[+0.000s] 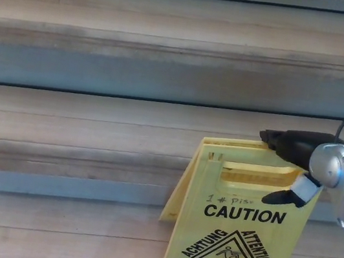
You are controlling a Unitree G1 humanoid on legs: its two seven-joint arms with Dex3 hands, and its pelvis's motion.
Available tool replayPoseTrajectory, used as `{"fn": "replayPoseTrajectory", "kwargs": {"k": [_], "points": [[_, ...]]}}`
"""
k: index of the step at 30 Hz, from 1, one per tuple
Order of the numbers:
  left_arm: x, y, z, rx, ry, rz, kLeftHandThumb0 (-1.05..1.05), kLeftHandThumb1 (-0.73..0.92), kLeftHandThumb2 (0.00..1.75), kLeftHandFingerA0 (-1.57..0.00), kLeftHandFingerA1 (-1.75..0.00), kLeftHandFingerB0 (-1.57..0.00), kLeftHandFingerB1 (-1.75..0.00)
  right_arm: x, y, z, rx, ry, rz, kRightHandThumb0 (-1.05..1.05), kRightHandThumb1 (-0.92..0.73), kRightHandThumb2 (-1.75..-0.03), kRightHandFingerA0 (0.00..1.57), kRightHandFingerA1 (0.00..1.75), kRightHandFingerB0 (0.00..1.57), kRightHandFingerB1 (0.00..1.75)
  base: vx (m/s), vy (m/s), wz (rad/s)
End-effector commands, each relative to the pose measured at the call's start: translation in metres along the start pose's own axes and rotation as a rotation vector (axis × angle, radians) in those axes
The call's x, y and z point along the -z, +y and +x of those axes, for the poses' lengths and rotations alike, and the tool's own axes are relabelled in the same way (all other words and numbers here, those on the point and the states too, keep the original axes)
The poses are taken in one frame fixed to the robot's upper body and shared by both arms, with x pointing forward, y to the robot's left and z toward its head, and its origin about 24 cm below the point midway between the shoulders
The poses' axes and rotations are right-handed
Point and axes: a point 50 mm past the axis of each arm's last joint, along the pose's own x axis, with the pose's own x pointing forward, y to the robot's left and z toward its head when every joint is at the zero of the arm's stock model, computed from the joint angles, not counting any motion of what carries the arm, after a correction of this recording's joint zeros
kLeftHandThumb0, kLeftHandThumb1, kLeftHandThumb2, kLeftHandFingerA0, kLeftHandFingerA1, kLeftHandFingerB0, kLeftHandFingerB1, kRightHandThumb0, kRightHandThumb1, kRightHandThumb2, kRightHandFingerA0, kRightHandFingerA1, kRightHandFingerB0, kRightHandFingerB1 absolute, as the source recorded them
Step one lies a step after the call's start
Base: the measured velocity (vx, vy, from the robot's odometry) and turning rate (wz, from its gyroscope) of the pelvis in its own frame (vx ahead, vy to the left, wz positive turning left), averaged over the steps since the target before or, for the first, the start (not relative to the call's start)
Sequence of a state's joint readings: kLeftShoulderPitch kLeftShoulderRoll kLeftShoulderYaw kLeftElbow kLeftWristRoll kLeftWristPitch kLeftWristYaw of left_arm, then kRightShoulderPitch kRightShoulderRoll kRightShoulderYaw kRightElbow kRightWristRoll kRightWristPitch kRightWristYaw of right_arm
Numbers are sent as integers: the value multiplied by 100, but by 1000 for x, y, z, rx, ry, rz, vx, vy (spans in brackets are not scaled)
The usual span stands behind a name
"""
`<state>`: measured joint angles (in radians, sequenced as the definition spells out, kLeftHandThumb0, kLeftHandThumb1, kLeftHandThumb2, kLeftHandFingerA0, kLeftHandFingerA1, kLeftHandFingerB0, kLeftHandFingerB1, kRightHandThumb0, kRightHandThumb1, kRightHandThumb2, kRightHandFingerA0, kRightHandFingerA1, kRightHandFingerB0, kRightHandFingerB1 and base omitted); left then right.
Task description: The robot uses its right hand to pick up a caution sign board kept on the stair and turn around and walk towards a pillar and place the sign against it
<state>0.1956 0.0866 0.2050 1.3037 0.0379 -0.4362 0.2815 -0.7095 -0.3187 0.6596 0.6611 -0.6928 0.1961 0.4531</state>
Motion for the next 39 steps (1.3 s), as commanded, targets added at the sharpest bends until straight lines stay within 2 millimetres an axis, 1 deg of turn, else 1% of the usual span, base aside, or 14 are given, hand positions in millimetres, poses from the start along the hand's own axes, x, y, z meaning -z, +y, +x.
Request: {"fn": "replayPoseTrajectory", "kwargs": {"k": [1,9,12,15,17,18,19,21,25,26,30,31,34,39], "points": [[6,6,-1,-18,24,8,-10,61,71,-103,-86,-93,-64,4,1,3,38,10,25,-76,-43,-84,0,11,0,16,0,0,0],[14,10,-5,-19,45,-5,6,51,88,-99,-82,-92,-64,9,9,5,103,-17,-4,-57,-47,-72,4,45,4,25,0,0,0],[19,14,-8,-31,40,-16,-22,63,59,-100,-88,-93,-63,13,23,5,146,-37,-85,-38,-56,-57,28,50,8,36,0,0,0],[20,16,-9,-35,27,11,-11,56,73,-101,-85,-89,-64,16,28,5,177,-63,-142,-33,-57,-56,41,56,11,39,0,0,0],[22,16,-10,-34,23,36,6,43,97,-101,-83,-87,-63,19,34,4,251,-90,-209,-27,-56,-57,67,82,22,42,0,0,0],[23,17,-11,-32,28,56,-16,57,65,-100,-81,-88,-61,20,36,4,279,-107,-227,-22,-54,-60,74,103,25,44,0,0,0],[24,18,-12,-36,25,56,2,48,92,-103,-86,-93,-63,19,41,3,325,-129,-265,-19,-50,-62,80,132,30,47,0,0,0],[25,19,-14,-39,3,53,7,43,102,-104,-86,-91,-63,18,44,2,370,-154,-306,-18,-51,-61,82,140,35,47,0,0,0],[26,20,-14,-45,12,57,4,58,79,-99,-80,-85,-62,13,46,0,500,-234,-373,-16,-57,-63,76,148,47,53,0,0,0],[28,20,-14,-43,20,67,-9,60,69,-99,-82,-88,-62,9,47,-1,537,-263,-378,-17,-57,-65,82,99,53,56,0,0,0],[30,21,-15,-40,31,68,0,57,87,-98,-85,-89,-65,1,48,0,602,-297,-394,-19,-58,-64,79,84,51,56,0,0,0],[30,21,-16,-47,25,88,-13,66,67,-100,-86,-88,-66,-1,48,0,603,-296,-396,-17,-55,-64,81,86,50,56,0,0,0],[30,20,-18,-39,5,97,-2,58,82,-100,-87,-89,-65,-5,53,2,626,-285,-395,-19,-51,-64,92,136,53,57,0,0,0],[29,15,-17,-19,-4,123,-4,56,88,-99,-89,-89,-68,3,77,0,676,-218,-387,-19,-54,-61,91,143,57,62,0,0,0]]}}
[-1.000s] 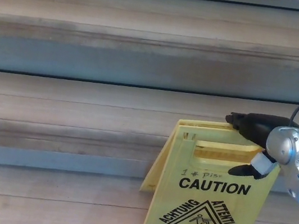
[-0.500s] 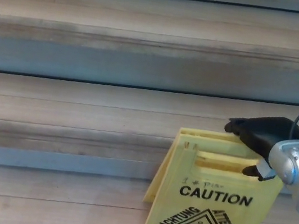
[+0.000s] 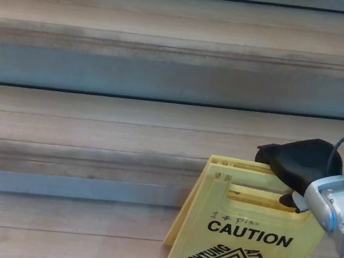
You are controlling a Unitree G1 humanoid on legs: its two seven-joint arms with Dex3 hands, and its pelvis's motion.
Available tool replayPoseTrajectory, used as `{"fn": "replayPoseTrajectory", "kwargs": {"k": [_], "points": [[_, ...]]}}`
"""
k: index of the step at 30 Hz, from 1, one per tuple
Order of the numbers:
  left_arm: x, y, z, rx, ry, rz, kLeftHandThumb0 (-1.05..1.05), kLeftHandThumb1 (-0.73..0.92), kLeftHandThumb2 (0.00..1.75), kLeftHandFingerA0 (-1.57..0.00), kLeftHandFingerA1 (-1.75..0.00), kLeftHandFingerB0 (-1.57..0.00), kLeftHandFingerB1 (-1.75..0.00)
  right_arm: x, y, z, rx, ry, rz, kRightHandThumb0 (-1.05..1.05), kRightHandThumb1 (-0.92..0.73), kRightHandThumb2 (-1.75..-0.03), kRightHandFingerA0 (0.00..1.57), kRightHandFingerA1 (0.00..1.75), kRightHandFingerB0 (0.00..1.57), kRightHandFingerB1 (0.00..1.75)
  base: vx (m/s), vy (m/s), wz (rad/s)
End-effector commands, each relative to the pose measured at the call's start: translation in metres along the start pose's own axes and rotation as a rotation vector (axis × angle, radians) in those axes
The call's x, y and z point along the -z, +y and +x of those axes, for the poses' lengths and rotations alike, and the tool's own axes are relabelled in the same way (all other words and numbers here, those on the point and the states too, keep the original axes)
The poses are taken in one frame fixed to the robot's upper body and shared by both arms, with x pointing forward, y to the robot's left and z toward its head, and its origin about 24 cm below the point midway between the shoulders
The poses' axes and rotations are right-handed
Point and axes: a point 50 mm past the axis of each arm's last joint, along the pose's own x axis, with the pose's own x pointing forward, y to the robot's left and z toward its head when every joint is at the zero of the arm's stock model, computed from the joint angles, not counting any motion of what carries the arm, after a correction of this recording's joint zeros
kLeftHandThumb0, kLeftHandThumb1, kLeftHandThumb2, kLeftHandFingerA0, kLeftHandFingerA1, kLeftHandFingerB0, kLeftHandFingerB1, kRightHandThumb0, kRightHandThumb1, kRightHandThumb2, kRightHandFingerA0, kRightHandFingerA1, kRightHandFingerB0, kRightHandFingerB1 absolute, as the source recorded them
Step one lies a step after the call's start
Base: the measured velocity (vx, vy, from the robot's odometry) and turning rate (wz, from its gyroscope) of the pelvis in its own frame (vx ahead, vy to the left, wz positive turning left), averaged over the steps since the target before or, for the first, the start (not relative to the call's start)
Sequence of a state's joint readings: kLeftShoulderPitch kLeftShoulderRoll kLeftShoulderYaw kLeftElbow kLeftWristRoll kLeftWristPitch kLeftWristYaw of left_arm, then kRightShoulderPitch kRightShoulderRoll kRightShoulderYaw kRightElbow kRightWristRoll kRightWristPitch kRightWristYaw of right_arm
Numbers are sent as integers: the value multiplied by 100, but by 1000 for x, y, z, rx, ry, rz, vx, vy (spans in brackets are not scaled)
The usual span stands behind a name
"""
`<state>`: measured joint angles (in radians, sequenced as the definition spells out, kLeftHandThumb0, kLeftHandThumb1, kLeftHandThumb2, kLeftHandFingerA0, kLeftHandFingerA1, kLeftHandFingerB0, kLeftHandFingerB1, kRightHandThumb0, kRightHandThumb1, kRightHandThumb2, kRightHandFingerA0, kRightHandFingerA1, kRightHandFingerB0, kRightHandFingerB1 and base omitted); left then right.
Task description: The robot uses its right hand to pick up a caution sign board kept on the stair and turn around and walk towards a pillar and place the sign against it
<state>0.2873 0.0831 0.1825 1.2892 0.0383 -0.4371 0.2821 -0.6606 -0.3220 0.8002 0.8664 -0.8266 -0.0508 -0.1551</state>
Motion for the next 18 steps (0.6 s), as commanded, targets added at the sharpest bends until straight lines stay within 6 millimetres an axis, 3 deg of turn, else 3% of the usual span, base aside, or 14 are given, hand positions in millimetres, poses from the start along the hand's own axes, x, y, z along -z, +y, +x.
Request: {"fn": "replayPoseTrajectory", "kwargs": {"k": [1,3,5,6,7,8,10,11,13,14,18], "points": [[-2,7,-3,-15,-86,88,3,52,98,-97,-87,-88,-68,-11,37,-24,312,-69,-137,-26,-51,-66,96,144,59,66,0,0,0],[-3,7,-3,-15,-105,109,5,49,100,-98,-83,-89,-67,-10,44,-27,308,-53,-149,-19,-51,-62,97,154,61,65,0,0,0],[-2,8,-4,-13,-121,151,3,56,92,-99,-81,-90,-66,-10,53,-34,337,-40,-118,-23,-51,-66,101,162,76,80,0,0,0],[-1,9,-4,-13,-116,153,3,56,92,-99,-81,-90,-66,-9,57,-37,351,-30,-103,-23,-51,-66,101,162,76,80,0,0,0],[-2,9,-3,-19,-106,137,-3,60,86,-103,-87,-94,-71,-6,60,-41,372,19,-76,-31,-58,-62,93,168,78,78,0,0,0],[-2,10,-3,-21,-104,131,0,59,87,-101,-85,-93,-68,-6,61,-42,399,54,-48,-38,-42,-89,119,134,81,82,0,0,0],[-2,9,-3,-21,-104,129,0,59,87,-101,-85,-93,-68,-6,61,-43,412,68,-38,-38,-42,-89,119,134,81,82,0,0,0],[-3,9,-2,-15,-98,104,7,54,92,-99,-85,-89,-67,-7,60,-43,455,187,88,-39,-63,-59,82,166,87,85,0,0,0],[-5,8,0,-16,-90,91,4,56,88,-100,-84,-91,-65,-7,60,-44,491,287,162,-33,-61,-63,84,163,87,89,0,0,0],[-6,7,0,-15,-93,83,3,54,95,-101,-94,-92,-70,-8,61,-45,505,318,193,-16,-57,-80,91,154,87,101,0,0,0],[-8,7,0,-25,-119,143,3,54,91,-101,-94,-92,-67,-10,71,-53,562,422,332,-12,-57,-81,95,159,88,118,0,0,0]]}}
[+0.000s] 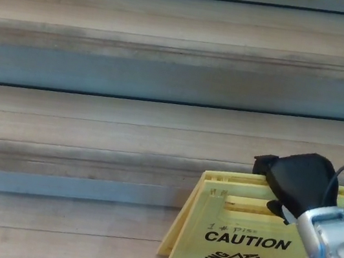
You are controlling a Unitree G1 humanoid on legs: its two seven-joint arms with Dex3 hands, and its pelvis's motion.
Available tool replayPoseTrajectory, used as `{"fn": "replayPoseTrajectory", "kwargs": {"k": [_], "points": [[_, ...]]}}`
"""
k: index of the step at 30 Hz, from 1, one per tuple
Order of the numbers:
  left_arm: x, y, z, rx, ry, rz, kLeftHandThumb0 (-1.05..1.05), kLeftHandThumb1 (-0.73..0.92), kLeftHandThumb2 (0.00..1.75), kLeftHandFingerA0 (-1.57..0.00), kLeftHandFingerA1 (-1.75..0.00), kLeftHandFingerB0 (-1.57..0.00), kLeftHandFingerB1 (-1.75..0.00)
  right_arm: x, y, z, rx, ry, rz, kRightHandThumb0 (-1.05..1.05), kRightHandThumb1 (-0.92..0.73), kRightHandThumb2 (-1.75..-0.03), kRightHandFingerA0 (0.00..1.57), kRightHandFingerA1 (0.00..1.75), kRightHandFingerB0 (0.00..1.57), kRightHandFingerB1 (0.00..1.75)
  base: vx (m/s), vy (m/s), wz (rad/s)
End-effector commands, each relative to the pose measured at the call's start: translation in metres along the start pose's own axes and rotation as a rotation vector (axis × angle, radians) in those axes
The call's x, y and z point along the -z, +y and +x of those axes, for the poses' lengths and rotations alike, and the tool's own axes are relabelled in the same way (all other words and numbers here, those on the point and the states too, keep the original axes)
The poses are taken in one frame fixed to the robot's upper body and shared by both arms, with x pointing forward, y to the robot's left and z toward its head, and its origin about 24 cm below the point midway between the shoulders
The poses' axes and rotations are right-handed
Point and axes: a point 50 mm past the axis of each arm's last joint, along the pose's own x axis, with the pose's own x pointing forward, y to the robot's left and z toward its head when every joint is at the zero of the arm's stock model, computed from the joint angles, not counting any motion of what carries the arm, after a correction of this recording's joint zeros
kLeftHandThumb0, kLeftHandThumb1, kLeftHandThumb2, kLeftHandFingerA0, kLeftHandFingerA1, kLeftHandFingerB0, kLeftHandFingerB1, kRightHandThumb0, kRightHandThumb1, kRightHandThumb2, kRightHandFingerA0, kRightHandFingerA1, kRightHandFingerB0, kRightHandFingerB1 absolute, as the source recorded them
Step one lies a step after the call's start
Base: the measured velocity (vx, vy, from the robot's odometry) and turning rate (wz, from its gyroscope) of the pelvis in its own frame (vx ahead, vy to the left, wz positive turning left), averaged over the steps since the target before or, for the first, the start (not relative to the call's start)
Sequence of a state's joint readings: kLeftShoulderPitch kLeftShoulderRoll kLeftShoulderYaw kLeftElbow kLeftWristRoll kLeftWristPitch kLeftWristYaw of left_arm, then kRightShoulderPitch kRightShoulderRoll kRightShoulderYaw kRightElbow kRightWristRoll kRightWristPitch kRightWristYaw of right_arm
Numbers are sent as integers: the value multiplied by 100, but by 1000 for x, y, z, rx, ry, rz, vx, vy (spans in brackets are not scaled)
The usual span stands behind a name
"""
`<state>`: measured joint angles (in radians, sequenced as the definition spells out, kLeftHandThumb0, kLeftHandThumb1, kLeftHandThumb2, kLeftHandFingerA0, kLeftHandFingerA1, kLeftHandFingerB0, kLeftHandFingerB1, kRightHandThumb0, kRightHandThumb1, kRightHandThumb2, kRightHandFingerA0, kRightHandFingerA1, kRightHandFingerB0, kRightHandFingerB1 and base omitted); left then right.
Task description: The robot uses its right hand to pick up a caution sign board kept on the stair and turn around and walk towards a pillar and place the sign against it
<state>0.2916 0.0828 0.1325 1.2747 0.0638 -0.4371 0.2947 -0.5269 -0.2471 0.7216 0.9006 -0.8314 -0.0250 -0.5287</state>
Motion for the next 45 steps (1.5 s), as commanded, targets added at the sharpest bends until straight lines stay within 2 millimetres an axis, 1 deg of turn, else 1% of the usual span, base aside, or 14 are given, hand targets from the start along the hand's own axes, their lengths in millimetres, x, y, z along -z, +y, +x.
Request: {"fn": "replayPoseTrajectory", "kwargs": {"k": [1,4,6,13,14,16,20,21,22,27,29,30,31,45], "points": [[-5,13,1,-55,-89,81,4,52,94,-102,-95,-93,-67,12,31,-49,343,382,208,-13,-59,-80,93,165,85,119,0,0,0],[-4,17,2,-52,-72,65,1,58,83,-98,-86,-90,-66,16,22,-51,483,450,322,-19,-53,-104,118,133,91,115,0,0,0],[-3,18,2,-53,-64,70,-3,59,82,-98,-85,-89,-66,19,16,-50,541,462,345,-10,-64,-87,98,168,78,140,0,0,0],[-2,22,3,-60,-60,54,-1,60,86,-100,-89,-96,-68,38,-24,-34,756,430,335,-3,-59,-98,92,172,77,145,0,0,0],[-3,22,4,-60,-60,68,-4,60,82,-100,-88,-93,-65,40,-34,-29,799,405,324,-7,-50,-106,126,141,96,122,0,0,0],[-5,21,5,-63,-56,92,-3,62,78,-100,-84,-92,-62,45,-58,-20,887,355,306,-2,-55,-108,95,171,81,143,0,0,0],[-9,21,8,-73,-46,84,-5,64,74,-101,-84,-92,-61,48,-80,-12,977,312,283,-2,-51,-108,98,168,86,139,0,0,0],[-11,22,9,-76,-58,52,-2,55,91,-104,-94,-97,-68,50,-100,-6,1043,241,247,-6,-49,-108,127,139,100,119,0,0,0],[-13,23,9,-78,-63,43,-2,56,89,-103,-94,-96,-67,51,-111,-2,1076,204,229,-7,-54,-104,100,167,89,135,0,0,0],[-17,28,13,-83,-71,51,-3,63,77,-102,-87,-93,-66,52,-140,6,1130,114,177,-8,-51,-113,101,168,89,139,0,0,0],[-19,28,13,-83,-78,64,-5,62,79,-102,-89,-92,-66,53,-155,10,1151,61,122,-10,-47,-119,103,168,92,141,0,0,0],[-20,28,14,-89,-82,77,-7,65,71,-102,-89,-92,-65,54,-169,12,1167,15,94,-18,-49,-115,130,141,98,121,0,0,0],[-21,28,14,-93,-88,81,-4,61,78,-103,-91,-93,-64,53,-176,14,1181,-14,83,-9,-51,-117,102,168,86,144,0,0,0],[-36,30,20,-112,-133,36,0,53,94,-101,-93,-94,-66,52,-212,16,1201,-173,34,-9,-46,-121,103,166,91,140,0,0,0]]}}
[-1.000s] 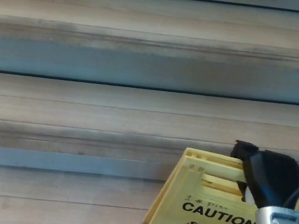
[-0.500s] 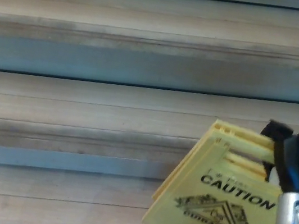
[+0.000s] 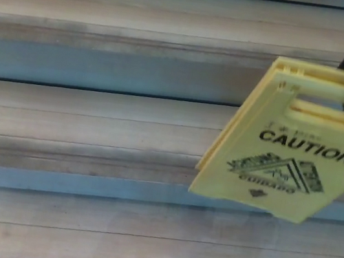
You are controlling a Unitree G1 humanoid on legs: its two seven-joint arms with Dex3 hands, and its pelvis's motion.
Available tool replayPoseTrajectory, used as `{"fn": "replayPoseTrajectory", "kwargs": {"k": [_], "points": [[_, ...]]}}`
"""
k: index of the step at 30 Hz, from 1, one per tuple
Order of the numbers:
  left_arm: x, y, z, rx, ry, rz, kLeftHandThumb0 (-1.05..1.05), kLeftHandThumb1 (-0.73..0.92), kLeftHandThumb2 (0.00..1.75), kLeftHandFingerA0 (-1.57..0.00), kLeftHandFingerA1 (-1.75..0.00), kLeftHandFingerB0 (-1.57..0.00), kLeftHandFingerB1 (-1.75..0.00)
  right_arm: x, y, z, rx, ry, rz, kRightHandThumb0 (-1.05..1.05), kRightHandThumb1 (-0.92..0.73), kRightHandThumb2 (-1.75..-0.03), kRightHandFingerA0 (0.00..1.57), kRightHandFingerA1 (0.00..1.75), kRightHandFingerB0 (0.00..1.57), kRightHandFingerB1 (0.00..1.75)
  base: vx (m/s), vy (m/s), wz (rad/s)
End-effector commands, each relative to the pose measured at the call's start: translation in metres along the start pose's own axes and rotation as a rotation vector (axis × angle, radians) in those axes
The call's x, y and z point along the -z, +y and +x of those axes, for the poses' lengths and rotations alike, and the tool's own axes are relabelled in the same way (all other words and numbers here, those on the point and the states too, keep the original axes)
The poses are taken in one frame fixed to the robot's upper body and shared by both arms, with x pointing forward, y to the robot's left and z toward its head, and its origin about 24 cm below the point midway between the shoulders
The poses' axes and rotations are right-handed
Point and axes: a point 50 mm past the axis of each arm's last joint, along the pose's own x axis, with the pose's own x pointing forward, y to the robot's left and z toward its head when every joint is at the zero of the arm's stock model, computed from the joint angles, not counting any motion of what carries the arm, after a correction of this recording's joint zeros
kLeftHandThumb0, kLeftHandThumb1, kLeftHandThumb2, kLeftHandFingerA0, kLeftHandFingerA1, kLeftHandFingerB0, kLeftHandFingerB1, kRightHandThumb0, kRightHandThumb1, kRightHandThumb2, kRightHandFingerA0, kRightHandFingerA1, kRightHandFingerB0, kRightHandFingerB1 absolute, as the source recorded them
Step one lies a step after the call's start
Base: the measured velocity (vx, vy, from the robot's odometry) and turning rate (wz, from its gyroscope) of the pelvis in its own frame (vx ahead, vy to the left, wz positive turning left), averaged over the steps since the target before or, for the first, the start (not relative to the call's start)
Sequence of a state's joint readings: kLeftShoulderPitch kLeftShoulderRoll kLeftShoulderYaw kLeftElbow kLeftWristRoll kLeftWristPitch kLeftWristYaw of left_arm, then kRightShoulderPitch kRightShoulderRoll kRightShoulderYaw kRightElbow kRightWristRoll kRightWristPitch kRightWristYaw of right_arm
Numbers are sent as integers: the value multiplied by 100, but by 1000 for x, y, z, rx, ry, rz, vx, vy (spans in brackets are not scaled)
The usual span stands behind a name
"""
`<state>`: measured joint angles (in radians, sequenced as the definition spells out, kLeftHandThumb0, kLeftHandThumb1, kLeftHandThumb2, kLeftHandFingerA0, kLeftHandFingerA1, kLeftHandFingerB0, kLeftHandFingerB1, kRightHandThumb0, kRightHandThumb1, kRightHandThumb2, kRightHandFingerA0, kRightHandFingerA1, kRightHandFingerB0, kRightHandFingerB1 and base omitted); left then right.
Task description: The robot uses its right hand to pick up a caution sign board kept on the stair and turn around and walk towards a pillar and place the sign against it
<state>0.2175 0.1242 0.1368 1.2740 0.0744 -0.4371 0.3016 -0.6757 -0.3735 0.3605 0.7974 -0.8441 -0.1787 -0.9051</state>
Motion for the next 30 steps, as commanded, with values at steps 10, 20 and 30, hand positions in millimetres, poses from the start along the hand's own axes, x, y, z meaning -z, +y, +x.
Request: {"fn": "replayPoseTrajectory", "kwargs": {"k": [10,20,30], "points": [[-10,20,9,-84,-25,-9,-7,59,80,-103,-89,-95,-66,-14,-67,53,407,-269,102,-7,-44,-121,105,164,93,137,0,0,0],[-17,19,14,-83,-27,-51,-5,56,89,-108,-98,-99,-72,-13,-66,53,371,-264,118,-7,-46,-115,127,135,100,115,1,0,10],[-18,18,13,-80,-46,-18,2,54,94,-103,-92,-94,-67,-10,-64,48,340,-258,104,-7,-43,-120,102,160,89,132,-11,5,2]]}}
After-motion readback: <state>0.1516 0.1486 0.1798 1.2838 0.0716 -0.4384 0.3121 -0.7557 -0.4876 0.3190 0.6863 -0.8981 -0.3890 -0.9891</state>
